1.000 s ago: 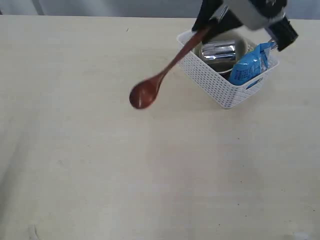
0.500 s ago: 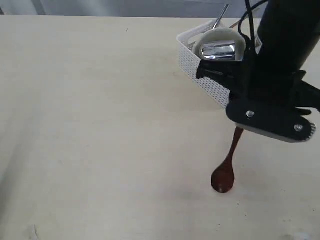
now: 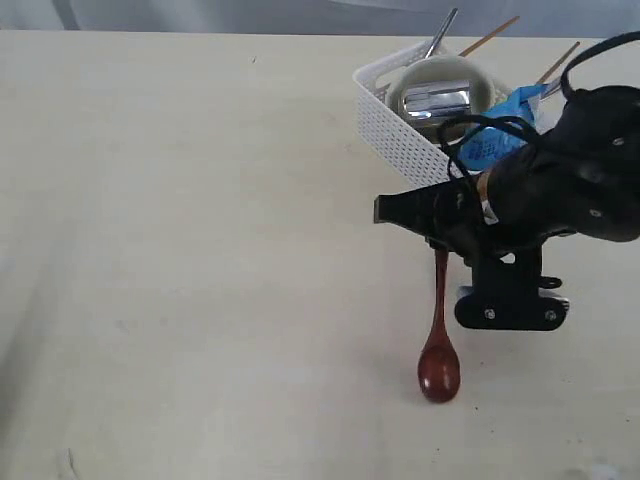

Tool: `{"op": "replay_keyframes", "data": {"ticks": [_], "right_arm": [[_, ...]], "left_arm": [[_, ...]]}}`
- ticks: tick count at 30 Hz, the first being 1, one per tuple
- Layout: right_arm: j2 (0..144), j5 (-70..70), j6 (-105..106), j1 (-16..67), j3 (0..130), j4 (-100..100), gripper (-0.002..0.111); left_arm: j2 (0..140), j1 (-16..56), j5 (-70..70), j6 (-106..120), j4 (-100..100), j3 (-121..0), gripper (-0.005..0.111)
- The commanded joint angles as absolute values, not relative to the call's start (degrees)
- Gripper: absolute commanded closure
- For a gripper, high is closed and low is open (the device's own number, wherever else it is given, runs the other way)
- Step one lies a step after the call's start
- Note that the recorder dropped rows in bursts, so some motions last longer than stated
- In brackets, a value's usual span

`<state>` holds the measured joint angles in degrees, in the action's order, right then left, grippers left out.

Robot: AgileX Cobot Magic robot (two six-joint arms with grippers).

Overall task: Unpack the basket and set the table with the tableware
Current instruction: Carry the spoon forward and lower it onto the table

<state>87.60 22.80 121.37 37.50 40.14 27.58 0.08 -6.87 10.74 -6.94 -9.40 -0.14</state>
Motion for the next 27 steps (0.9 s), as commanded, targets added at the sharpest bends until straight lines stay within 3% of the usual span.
{"op": "replay_keyframes", "data": {"ticks": [1,11,23,27], "right_arm": [[91.6,21.2,121.6,37.4,39.7,30.9,0.109],[95.9,10.5,121.6,29.5,39.7,33.7,0.109],[99.2,9.9,121.4,29.4,39.7,33.6,0.108],[99.2,10.9,121.3,29.4,39.7,32.8,0.094]], "left_arm": [[0.0,-6.6,10.5,-7.2,-9.1,0.0,0.069],[0.0,-6.6,10.5,-7.2,-9.1,0.0,0.069],[0.0,-6.6,10.3,-7.2,-9.1,0.0,0.069],[0.0,-6.6,10.3,-7.2,-9.1,0.0,0.069]]}}
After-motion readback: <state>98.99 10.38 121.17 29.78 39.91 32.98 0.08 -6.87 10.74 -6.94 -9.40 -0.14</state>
